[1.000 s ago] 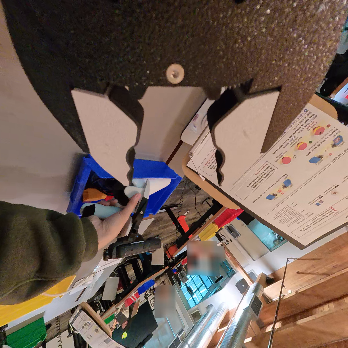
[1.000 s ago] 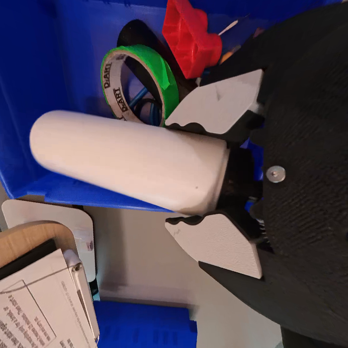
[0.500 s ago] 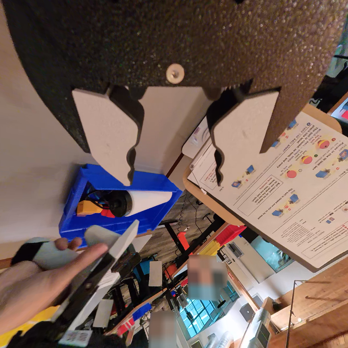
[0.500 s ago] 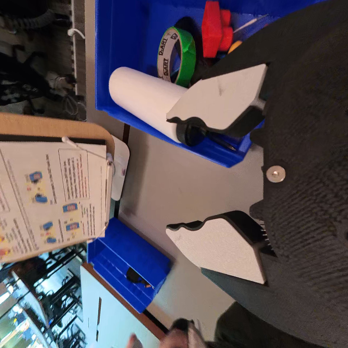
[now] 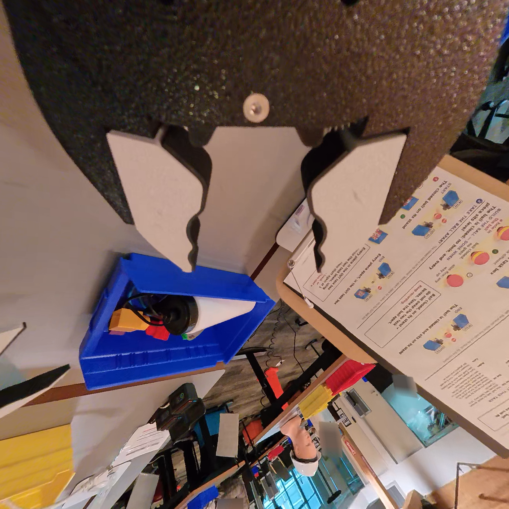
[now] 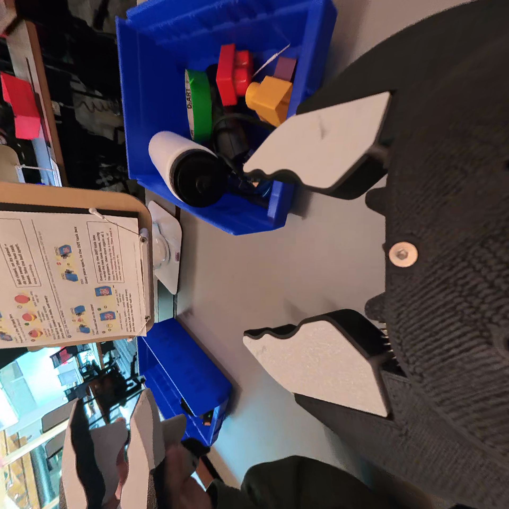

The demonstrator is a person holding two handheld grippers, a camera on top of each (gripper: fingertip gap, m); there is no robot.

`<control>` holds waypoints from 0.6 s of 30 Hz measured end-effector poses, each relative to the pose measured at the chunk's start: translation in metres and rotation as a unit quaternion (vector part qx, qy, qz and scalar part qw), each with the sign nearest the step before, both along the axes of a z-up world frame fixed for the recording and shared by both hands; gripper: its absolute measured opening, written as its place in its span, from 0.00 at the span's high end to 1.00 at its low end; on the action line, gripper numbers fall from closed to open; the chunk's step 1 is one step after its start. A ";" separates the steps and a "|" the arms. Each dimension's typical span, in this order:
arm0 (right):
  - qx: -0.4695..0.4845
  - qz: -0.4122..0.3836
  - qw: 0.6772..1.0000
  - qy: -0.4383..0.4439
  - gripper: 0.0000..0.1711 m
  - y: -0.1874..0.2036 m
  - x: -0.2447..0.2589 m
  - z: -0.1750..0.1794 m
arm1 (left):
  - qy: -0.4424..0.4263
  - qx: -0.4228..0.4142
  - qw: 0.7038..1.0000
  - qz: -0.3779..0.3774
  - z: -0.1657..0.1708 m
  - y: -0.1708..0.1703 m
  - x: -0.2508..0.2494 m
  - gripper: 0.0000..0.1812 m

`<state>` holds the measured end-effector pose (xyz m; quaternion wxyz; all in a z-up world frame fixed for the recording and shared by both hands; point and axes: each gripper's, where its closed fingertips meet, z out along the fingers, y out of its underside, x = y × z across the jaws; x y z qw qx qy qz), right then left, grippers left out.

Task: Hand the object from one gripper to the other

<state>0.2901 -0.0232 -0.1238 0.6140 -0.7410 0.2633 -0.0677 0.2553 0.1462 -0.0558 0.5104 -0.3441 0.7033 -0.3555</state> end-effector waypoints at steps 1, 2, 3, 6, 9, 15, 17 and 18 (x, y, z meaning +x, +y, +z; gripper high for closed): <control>0.002 -0.002 1.000 -0.006 0.40 -0.002 -0.001 0.000 | 0.003 0.004 1.000 0.004 -0.002 0.000 0.002 0.56; 0.006 -0.001 1.000 -0.012 0.40 -0.003 -0.004 0.000 | 0.005 0.007 1.000 0.008 -0.004 0.000 0.003 0.56; 0.011 0.001 1.000 -0.019 0.41 -0.005 -0.006 0.000 | 0.003 0.010 1.000 0.013 -0.005 0.000 0.005 0.56; 0.032 -0.008 0.998 -0.046 0.41 -0.011 -0.006 0.010 | -0.008 0.002 1.000 0.028 -0.002 0.003 0.008 0.57; 0.030 -0.027 0.997 -0.066 0.43 -0.024 0.001 0.016 | -0.019 -0.025 0.999 0.028 0.003 0.003 0.009 0.58; 0.042 -0.059 0.996 -0.054 0.41 -0.041 0.018 0.011 | -0.001 -0.060 0.998 0.035 -0.004 0.003 0.014 0.58; 0.054 -0.056 0.996 -0.047 0.41 -0.040 0.018 0.010 | 0.015 -0.054 0.998 0.034 -0.012 0.001 0.017 0.57; 0.057 -0.050 0.996 -0.045 0.42 -0.039 0.017 0.011 | 0.022 -0.050 0.998 0.035 -0.016 -0.001 0.018 0.57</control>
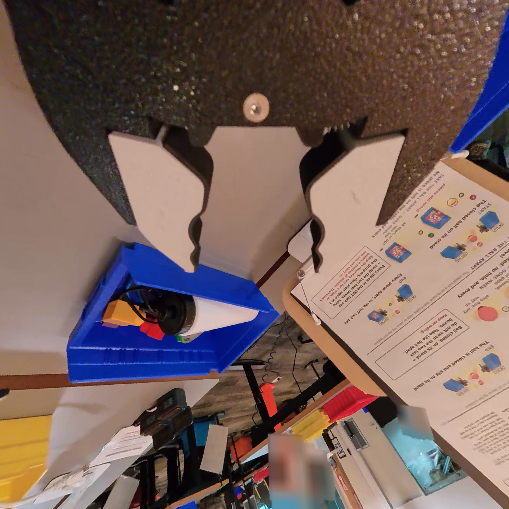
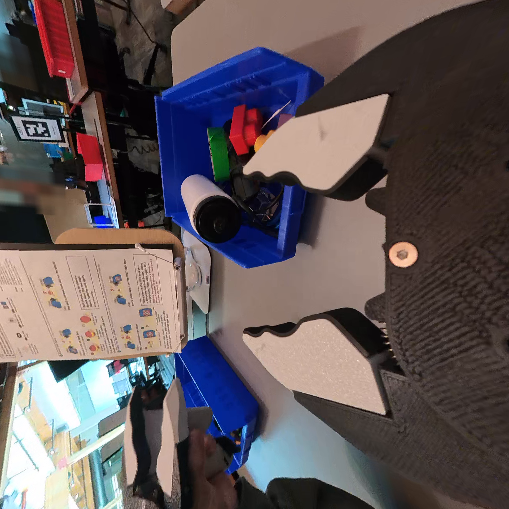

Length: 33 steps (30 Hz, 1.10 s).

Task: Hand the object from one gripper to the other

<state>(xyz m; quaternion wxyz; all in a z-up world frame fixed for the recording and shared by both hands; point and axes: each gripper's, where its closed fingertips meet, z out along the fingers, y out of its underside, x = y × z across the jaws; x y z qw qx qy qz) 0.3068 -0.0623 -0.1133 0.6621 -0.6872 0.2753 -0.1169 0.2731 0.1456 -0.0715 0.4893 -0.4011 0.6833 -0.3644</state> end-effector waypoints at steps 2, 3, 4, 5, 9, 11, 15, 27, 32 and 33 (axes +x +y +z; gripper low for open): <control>-0.004 0.002 1.000 -0.002 0.42 0.000 0.000 0.000 | 0.007 0.014 1.000 0.000 -0.003 -0.004 0.001 0.57; -0.008 -0.002 1.000 -0.003 0.42 -0.001 0.001 -0.001 | 0.007 0.022 1.000 0.000 -0.004 -0.006 0.002 0.57; -0.012 -0.007 1.000 -0.003 0.42 -0.002 0.002 -0.003 | 0.008 0.028 1.000 -0.001 -0.004 -0.008 0.002 0.57; -0.014 -0.008 1.000 -0.002 0.42 -0.003 0.002 -0.004 | 0.010 0.033 0.999 -0.003 -0.005 -0.011 0.002 0.57; 0.003 -0.012 1.000 0.000 0.42 -0.006 0.002 0.004 | 0.014 0.038 0.999 -0.014 -0.006 -0.018 0.001 0.57; 0.015 -0.009 1.000 -0.009 0.44 -0.006 -0.001 0.009 | 0.005 0.036 0.999 -0.014 0.000 -0.017 -0.002 0.57; 0.003 -0.013 1.000 -0.011 0.44 -0.004 0.000 0.006 | 0.000 0.021 1.000 -0.018 0.005 -0.013 -0.006 0.57; -0.022 -0.014 0.999 -0.031 0.44 0.002 -0.005 0.007 | -0.011 0.021 0.999 -0.035 0.014 -0.018 -0.013 0.57; -0.019 -0.015 0.999 -0.034 0.44 0.001 -0.005 0.009 | -0.015 0.019 0.999 -0.031 0.017 -0.014 -0.015 0.57; -0.017 -0.014 0.999 -0.033 0.44 0.001 -0.005 0.009 | -0.014 0.019 0.999 -0.031 0.016 -0.014 -0.015 0.57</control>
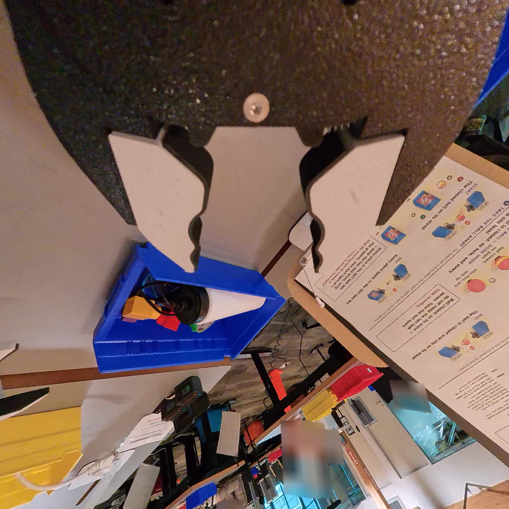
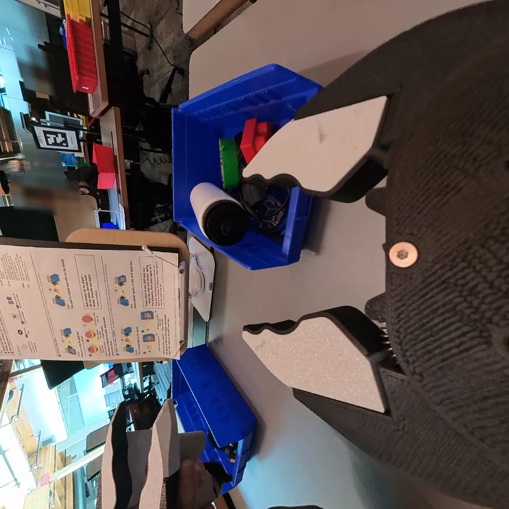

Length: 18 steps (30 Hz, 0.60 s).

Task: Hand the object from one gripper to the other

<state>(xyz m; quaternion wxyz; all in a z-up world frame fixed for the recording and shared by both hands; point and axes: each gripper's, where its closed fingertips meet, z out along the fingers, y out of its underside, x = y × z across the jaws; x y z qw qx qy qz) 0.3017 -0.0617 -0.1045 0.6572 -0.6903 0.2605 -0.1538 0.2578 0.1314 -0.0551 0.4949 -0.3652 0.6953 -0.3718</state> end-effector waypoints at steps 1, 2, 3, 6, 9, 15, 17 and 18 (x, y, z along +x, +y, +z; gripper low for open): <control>0.002 0.000 1.000 0.001 0.44 0.000 0.000 0.000 | 0.001 0.001 1.000 0.001 -0.001 0.000 0.000 0.57; 0.002 0.002 1.000 0.002 0.44 0.000 0.000 -0.001 | 0.002 0.003 1.000 0.001 -0.001 0.000 0.000 0.57; 0.001 0.004 1.000 0.004 0.44 0.000 0.000 -0.001 | 0.003 0.005 1.000 0.001 -0.001 0.000 0.000 0.57; -0.001 0.006 1.000 0.005 0.44 0.001 0.000 -0.003 | 0.005 0.008 1.000 -0.002 -0.003 -0.003 0.001 0.57; -0.001 0.009 1.000 0.006 0.44 0.002 -0.001 -0.004 | 0.008 0.015 1.000 -0.004 -0.005 -0.005 0.002 0.57; -0.003 0.016 1.000 0.008 0.44 0.006 -0.002 -0.006 | 0.008 0.018 1.000 -0.003 -0.005 -0.006 0.002 0.57; -0.006 0.018 1.000 0.007 0.44 0.007 -0.003 -0.007 | 0.008 0.019 1.000 -0.003 -0.005 -0.005 0.002 0.57; -0.008 0.020 1.000 0.006 0.44 0.008 -0.003 -0.007 | 0.008 0.019 1.000 -0.004 -0.005 -0.005 0.002 0.57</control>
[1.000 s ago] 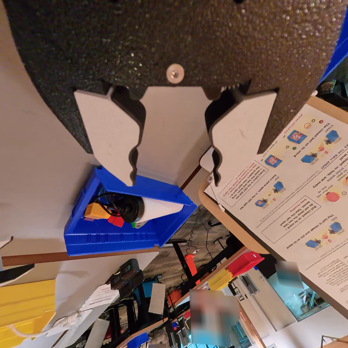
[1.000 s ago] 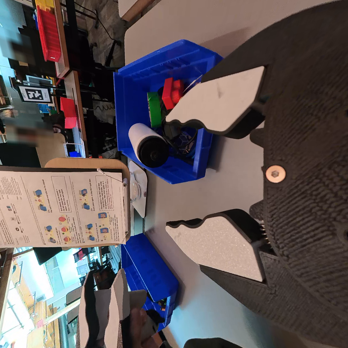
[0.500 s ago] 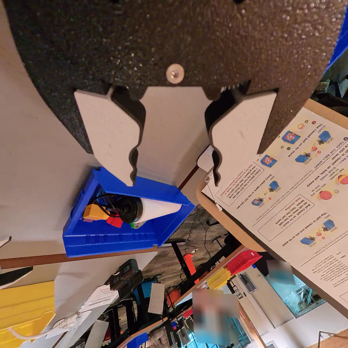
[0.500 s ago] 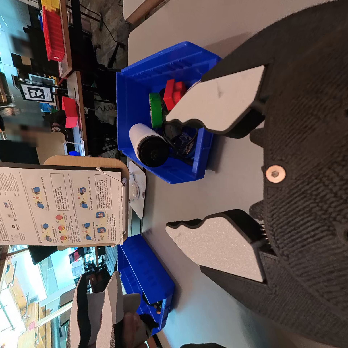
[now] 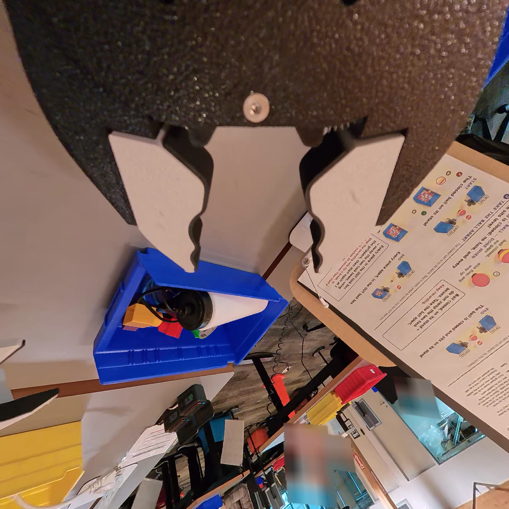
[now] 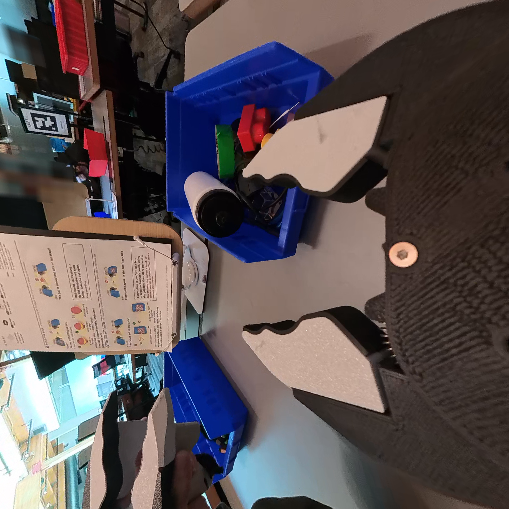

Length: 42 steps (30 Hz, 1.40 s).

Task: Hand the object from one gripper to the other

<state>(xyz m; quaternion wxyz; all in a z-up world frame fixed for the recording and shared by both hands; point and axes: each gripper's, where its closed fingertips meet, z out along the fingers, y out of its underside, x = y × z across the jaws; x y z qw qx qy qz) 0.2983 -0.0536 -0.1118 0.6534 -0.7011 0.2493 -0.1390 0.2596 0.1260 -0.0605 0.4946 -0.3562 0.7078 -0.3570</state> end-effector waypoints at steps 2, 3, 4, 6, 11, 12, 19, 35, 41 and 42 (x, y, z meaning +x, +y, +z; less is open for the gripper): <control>-0.004 0.000 1.000 -0.003 0.44 0.001 0.000 0.000 | 0.001 0.000 1.000 -0.002 0.000 -0.001 0.000 0.58; -0.005 0.000 1.000 -0.004 0.44 0.001 0.000 -0.001 | 0.001 0.001 1.000 -0.002 -0.001 -0.001 0.000 0.58; -0.006 0.001 1.000 -0.004 0.44 0.001 -0.001 -0.001 | 0.002 0.002 1.000 -0.002 -0.001 -0.001 0.000 0.57; -0.006 0.002 1.000 -0.005 0.44 0.002 -0.001 -0.001 | 0.001 0.002 1.000 -0.003 0.000 -0.001 0.000 0.58; -0.013 0.008 1.000 -0.006 0.44 0.007 -0.003 -0.004 | -0.004 0.000 1.000 0.000 0.002 0.000 -0.001 0.58; -0.014 0.009 1.000 -0.007 0.44 0.008 -0.003 -0.005 | -0.005 -0.001 1.000 0.001 0.003 0.001 -0.001 0.58; -0.023 0.001 1.000 -0.014 0.42 0.008 -0.001 -0.007 | -0.003 -0.006 1.000 0.003 0.002 0.002 -0.001 0.58; -0.025 0.001 1.000 -0.007 0.42 0.011 0.000 -0.012 | -0.006 -0.005 1.000 -0.001 0.003 0.000 -0.002 0.58; -0.028 0.002 1.000 -0.006 0.42 0.013 0.000 -0.015 | -0.003 -0.008 1.000 0.002 0.002 0.000 -0.001 0.58; -0.028 0.002 1.000 -0.006 0.42 0.012 0.000 -0.015 | -0.003 -0.007 1.000 0.002 0.002 0.000 -0.001 0.58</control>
